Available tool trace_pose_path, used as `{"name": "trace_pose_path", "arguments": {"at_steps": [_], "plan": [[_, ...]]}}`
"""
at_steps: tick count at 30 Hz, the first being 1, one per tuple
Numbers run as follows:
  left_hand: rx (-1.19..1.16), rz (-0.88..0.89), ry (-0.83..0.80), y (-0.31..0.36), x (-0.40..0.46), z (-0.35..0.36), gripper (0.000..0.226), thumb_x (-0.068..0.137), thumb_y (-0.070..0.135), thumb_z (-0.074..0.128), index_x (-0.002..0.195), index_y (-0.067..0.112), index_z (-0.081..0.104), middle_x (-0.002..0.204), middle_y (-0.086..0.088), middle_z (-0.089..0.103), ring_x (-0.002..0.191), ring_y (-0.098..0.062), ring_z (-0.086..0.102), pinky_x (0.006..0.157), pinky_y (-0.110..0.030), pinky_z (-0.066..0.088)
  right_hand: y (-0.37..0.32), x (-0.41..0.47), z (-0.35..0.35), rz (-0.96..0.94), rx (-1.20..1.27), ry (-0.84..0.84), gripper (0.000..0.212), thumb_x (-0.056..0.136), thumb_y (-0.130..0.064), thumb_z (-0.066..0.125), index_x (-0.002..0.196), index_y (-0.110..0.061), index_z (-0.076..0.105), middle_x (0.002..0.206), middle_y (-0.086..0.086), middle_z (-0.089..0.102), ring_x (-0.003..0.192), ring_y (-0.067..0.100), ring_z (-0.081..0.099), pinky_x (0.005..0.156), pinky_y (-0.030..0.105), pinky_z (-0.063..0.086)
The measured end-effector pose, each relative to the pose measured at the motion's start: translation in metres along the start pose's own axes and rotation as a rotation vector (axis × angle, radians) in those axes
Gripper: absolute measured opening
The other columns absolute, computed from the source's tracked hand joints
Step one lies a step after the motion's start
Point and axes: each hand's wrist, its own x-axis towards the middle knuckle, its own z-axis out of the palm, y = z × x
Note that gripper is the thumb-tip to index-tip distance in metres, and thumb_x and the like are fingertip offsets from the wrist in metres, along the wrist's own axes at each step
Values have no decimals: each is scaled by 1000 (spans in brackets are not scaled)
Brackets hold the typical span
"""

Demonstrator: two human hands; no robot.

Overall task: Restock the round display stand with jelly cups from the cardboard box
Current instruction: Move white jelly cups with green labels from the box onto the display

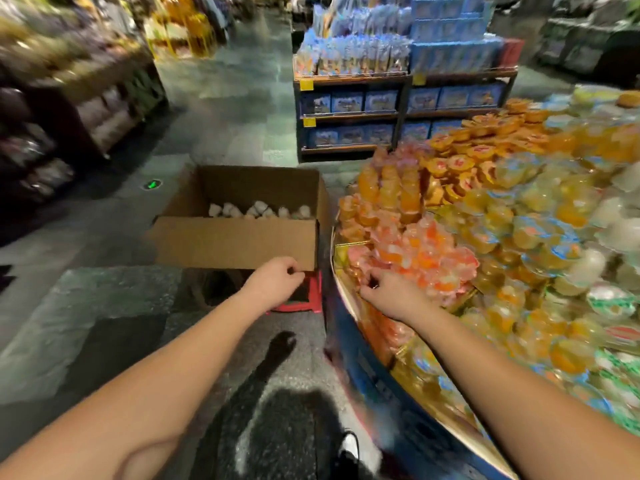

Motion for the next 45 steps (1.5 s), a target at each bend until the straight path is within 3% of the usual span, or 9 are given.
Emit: {"name": "trace_pose_path", "arguments": {"at_steps": [8,11,16,22,26,28,33,40,45], "plan": [[41,-136,12,-87,135,-53,24,96,29,51,113,18,64,118,-3,64,105,-23,60,84,-29,46,-80,177,40,-108,51,-116,23,90,-32,54,97,-13,65,104,8,69,101,28,63,83,35,50],[41,-190,13,-114,194,-77,21,96,26,51,107,13,65,102,-5,66,95,-24,62,74,-28,44,-103,248,39,-110,69,-229,24,93,-31,57,106,-14,65,110,8,68,104,28,63,86,34,49],[-16,-273,25,-161,273,-104,20,100,26,50,100,11,65,93,-5,63,87,-22,60,66,-28,41,-128,332,36,-189,31,-218,36,93,-41,52,109,-14,70,105,3,69,92,11,59,73,24,38],[36,-331,12,-230,350,-128,24,97,28,53,106,13,68,107,-4,68,95,-20,61,72,-28,41,-146,440,65,-94,-83,-321,30,97,-30,50,113,-8,65,110,12,67,102,26,63,81,36,50],[-19,-377,-52,-292,418,-145,18,96,30,53,105,20,65,109,-3,65,101,-21,59,80,-31,45,-161,504,96,-60,-55,-400,26,101,-26,49,118,-10,59,98,5,64,90,21,59,64,21,40],[-60,-392,-83,-324,456,-151,21,96,29,53,110,19,65,107,-4,65,100,-21,59,82,-31,46,-167,537,115,19,-9,-402,28,99,-30,49,119,-15,60,86,1,63,82,19,60,70,27,46],[-153,-493,-224,-397,542,-158,29,99,28,50,120,13,63,116,-7,63,105,-23,58,86,-34,46,-185,614,168,258,-24,-436,30,98,-36,52,121,-18,59,110,2,63,90,15,56,74,27,45],[-244,-693,-406,-476,613,-135,27,96,23,54,116,8,65,114,-15,66,101,-28,60,91,-38,48,-193,681,239,553,28,-528,30,100,-36,50,116,-14,61,107,6,64,91,22,59,77,32,48],[-47,-659,-646,-503,635,-91,40,97,26,52,135,14,53,135,-9,51,114,-25,53,89,-27,42,-186,712,289,756,170,-530,34,98,-33,54,121,-9,61,112,10,66,102,25,63,86,36,54]]}}
